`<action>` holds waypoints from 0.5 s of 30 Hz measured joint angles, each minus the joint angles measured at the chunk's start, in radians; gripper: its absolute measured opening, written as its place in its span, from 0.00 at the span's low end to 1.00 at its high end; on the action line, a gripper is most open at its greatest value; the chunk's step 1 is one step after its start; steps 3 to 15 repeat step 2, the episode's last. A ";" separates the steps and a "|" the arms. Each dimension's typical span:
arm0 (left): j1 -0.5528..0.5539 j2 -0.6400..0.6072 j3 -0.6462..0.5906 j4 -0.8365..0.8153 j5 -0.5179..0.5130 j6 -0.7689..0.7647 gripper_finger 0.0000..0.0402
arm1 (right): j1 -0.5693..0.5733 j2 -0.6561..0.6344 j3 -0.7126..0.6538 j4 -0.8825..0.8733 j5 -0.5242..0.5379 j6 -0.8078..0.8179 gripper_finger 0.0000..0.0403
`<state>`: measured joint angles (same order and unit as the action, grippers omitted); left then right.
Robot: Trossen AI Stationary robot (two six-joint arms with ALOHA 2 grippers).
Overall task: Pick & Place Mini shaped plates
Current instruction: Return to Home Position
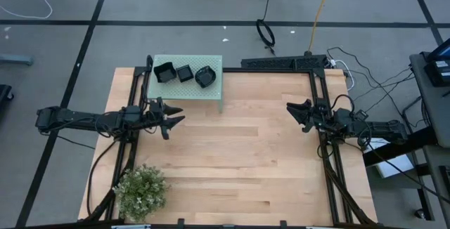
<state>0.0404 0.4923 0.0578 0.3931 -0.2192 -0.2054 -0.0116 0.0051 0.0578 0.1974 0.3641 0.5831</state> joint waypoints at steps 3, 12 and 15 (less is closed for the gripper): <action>0.000 0.000 0.000 0.000 0.000 0.000 0.44 | 0.000 0.000 0.000 0.000 0.000 0.000 0.33; 0.000 0.000 0.000 0.000 0.000 0.000 0.44 | 0.000 0.000 0.000 0.000 0.000 0.000 0.33; 0.000 0.000 0.000 0.000 0.000 0.000 0.44 | 0.000 0.000 0.000 0.000 0.000 0.000 0.33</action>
